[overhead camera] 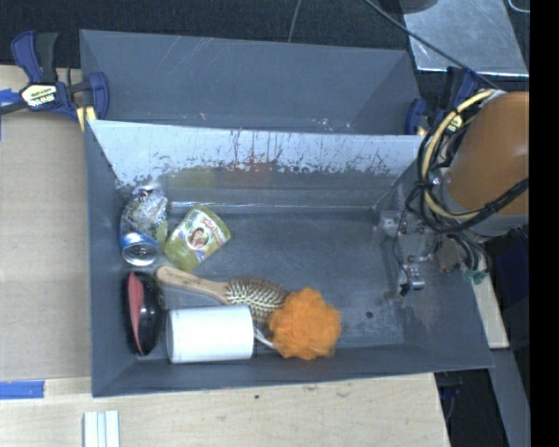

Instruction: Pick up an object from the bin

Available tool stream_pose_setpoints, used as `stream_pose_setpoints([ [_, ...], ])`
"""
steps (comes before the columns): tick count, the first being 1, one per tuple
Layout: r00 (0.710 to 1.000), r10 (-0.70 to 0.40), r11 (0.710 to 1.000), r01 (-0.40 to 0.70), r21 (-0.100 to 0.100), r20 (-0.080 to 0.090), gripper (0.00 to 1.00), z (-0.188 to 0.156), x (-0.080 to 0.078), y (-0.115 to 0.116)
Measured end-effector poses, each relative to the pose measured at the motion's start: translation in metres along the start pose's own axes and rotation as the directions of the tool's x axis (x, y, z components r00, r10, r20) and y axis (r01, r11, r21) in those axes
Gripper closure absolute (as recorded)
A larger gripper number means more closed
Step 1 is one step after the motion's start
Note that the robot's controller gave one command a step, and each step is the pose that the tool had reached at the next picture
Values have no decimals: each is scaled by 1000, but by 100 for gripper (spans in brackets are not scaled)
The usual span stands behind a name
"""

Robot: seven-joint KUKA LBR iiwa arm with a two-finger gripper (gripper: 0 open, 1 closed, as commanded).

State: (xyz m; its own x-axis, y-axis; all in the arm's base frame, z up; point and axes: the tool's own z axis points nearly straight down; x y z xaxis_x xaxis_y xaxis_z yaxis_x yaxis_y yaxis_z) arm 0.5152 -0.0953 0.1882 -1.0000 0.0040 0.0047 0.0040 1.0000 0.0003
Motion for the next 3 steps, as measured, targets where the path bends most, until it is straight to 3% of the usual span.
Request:
stream_pose_setpoints([
  [1,998,-64,998,64,-3,-3,0,91,-15,80],
  [2,999,-42,999,42,0,-5,0,117,-22,133],
  [3,991,131,991,-131,4,-6,0,117,-18,128],
])
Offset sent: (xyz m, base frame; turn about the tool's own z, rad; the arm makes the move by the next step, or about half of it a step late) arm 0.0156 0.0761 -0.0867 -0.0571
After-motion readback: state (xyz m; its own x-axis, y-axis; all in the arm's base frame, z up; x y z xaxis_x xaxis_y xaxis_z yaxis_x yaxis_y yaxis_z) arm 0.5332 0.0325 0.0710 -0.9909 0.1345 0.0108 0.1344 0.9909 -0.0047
